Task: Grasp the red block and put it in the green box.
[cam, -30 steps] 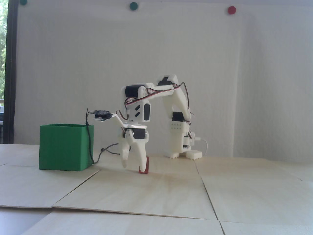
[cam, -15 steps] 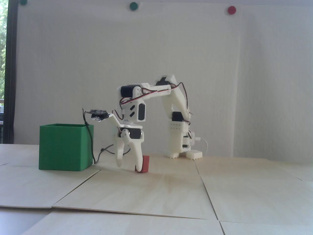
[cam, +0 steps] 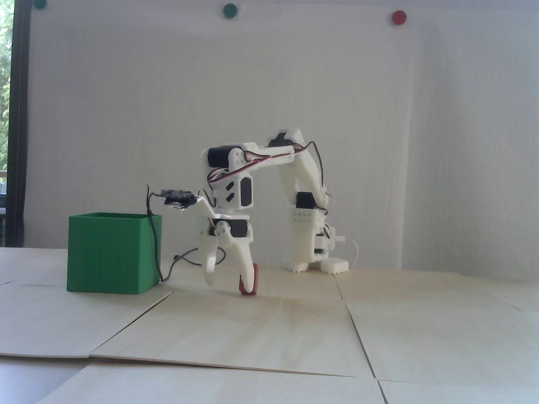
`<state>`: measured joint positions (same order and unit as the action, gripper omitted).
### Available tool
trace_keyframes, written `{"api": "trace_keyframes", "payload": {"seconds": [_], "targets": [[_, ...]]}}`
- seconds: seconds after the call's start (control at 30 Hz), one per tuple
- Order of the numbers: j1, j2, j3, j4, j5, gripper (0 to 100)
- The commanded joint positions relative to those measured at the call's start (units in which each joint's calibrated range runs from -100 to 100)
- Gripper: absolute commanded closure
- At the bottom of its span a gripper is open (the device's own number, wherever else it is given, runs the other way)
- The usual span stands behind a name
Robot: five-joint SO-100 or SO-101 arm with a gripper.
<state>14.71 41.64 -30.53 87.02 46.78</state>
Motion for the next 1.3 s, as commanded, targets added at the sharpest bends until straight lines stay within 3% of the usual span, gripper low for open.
{"api": "trace_keyframes", "payload": {"seconds": [0.0, 0.4, 0.7, 1.27], "targets": [[4.23, -2.04, -4.34, 1.34, 0.02, 65], [9.78, -1.33, -14.37, 2.27, 2.52, 65], [0.69, -1.96, -14.37, 12.56, 2.05, 65], [-7.51, -2.04, -14.28, 12.56, 2.10, 65]]}}
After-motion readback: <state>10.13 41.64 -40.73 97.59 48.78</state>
